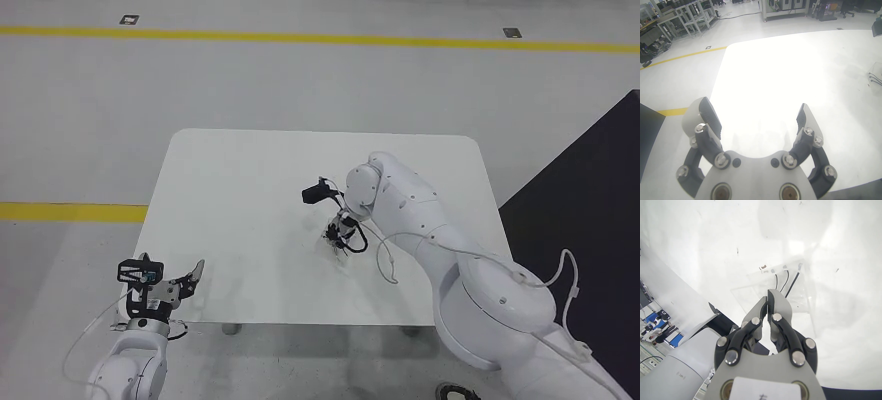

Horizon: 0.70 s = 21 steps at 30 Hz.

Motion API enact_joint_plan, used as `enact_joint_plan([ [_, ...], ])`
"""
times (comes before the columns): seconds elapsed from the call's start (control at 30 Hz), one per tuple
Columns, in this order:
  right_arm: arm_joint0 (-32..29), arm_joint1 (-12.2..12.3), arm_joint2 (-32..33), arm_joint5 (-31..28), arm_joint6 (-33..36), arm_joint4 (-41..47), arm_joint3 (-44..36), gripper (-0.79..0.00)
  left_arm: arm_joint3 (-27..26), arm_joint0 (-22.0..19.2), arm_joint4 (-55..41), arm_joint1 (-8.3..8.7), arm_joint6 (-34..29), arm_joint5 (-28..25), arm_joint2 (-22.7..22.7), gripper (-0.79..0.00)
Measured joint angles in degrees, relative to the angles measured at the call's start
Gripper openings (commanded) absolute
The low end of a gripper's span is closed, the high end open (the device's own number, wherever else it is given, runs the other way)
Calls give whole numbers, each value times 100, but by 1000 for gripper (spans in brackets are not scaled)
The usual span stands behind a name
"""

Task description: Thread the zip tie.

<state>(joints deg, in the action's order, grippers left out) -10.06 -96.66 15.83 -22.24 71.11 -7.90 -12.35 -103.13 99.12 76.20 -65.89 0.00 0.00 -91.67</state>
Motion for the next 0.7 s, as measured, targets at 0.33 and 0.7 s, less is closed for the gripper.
enact_joint_plan([
  [0.33, 77, -55, 129, 26, 10, -15, 62, -563, 0, 0, 0, 0, 0, 0, 0, 0],
  [0.7, 42, -124, 223, 158, 85, -94, 169, -585, 0, 0, 0, 0, 0, 0, 0, 0],
])
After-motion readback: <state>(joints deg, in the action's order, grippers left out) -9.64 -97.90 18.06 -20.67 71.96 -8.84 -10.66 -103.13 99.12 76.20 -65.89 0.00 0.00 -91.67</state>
